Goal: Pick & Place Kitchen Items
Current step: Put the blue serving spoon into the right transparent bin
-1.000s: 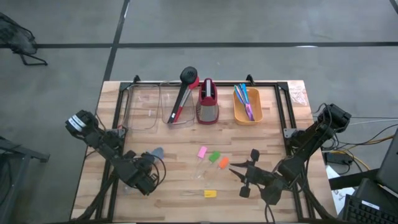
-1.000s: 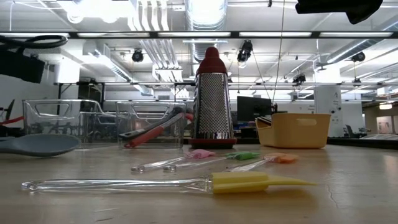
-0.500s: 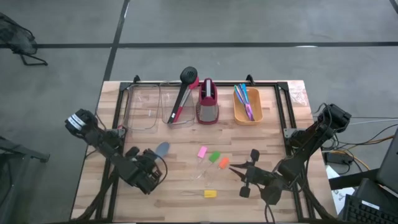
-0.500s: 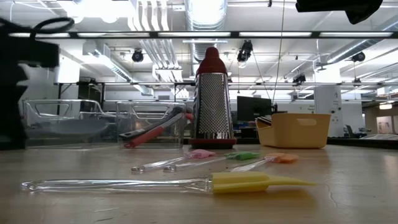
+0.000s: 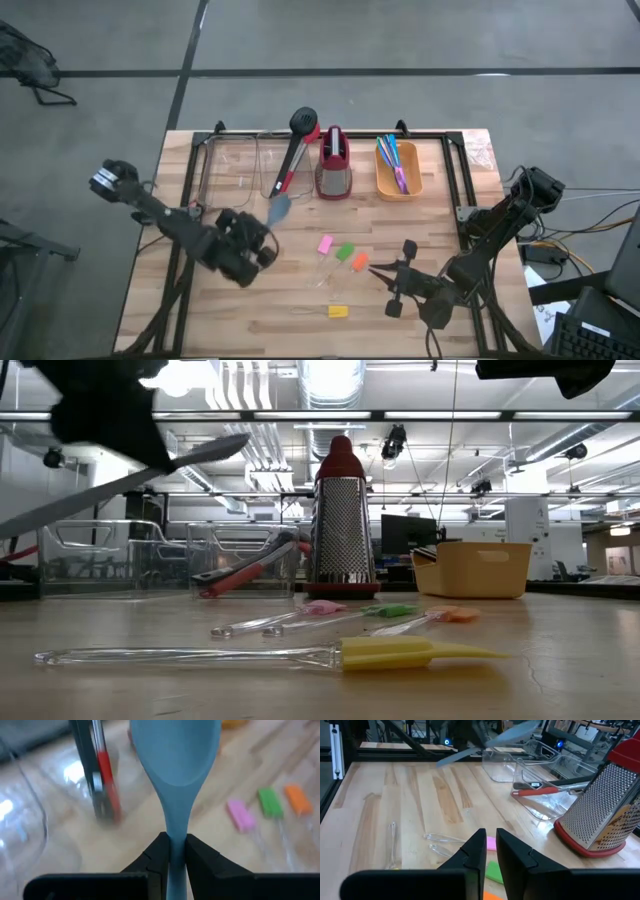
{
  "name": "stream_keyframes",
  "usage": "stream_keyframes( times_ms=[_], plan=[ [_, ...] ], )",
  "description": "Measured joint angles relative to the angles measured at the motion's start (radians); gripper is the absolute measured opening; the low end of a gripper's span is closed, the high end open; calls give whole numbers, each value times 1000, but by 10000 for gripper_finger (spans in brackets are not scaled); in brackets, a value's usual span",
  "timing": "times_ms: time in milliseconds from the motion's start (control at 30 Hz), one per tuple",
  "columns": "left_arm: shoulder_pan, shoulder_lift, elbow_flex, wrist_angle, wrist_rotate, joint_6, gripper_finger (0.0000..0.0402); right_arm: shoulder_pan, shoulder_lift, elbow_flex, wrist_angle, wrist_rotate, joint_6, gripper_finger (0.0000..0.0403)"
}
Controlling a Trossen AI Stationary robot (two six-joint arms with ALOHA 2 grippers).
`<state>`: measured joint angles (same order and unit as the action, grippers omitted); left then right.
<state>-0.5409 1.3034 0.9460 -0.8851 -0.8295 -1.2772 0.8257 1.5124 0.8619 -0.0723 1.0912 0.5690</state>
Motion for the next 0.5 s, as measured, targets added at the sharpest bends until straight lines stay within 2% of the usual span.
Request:
stream_keyframes(
  times_ms=[267,500],
  plan=[
    [307,-60,55,237,-6,488,53,0,0,0,0,0,2,64],
    [642,-78,132,381,37,690,53,0,0,0,-2,0,4,75]
  ],
)
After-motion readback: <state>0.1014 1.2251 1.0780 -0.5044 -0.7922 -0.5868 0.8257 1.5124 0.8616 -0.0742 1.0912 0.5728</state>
